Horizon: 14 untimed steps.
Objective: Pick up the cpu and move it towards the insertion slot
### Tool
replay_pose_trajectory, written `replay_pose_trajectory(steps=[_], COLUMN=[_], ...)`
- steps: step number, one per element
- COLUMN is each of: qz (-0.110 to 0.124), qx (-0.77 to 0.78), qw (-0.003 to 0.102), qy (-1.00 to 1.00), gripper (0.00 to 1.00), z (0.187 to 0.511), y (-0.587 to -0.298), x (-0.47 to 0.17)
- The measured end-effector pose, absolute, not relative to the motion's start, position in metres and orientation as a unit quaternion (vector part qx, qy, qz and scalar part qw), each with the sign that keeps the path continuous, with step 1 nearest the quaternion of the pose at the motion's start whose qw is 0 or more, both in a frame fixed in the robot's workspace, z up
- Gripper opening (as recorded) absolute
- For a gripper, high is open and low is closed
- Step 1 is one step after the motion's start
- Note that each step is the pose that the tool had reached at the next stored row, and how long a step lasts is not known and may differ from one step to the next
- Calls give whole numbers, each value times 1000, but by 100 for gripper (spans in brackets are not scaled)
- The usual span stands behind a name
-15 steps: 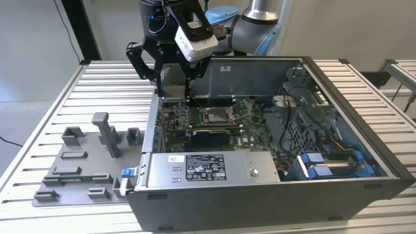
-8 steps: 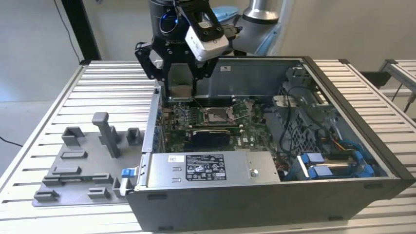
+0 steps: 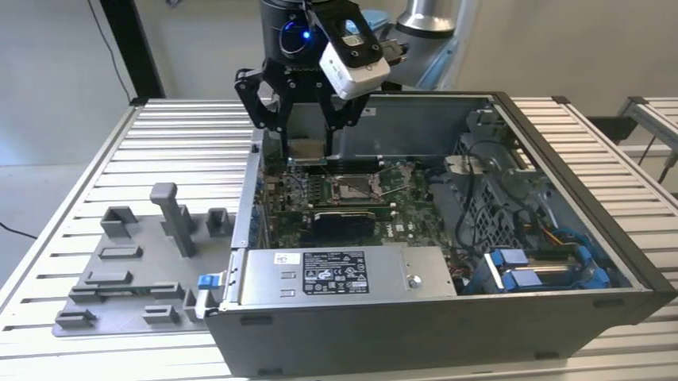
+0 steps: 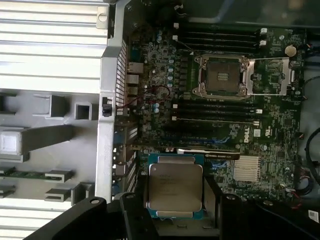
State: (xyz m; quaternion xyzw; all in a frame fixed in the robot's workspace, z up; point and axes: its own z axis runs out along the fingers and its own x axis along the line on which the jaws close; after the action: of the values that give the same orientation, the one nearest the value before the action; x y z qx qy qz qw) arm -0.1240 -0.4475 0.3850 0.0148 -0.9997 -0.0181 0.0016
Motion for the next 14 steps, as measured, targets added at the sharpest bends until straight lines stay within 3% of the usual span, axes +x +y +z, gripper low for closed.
replay_pose_trajectory(steps=[14], qz=[-18], qx=[15], qw=[2], qy=[-1000], gripper=[0], z=[385], y=[-448], x=[-102])
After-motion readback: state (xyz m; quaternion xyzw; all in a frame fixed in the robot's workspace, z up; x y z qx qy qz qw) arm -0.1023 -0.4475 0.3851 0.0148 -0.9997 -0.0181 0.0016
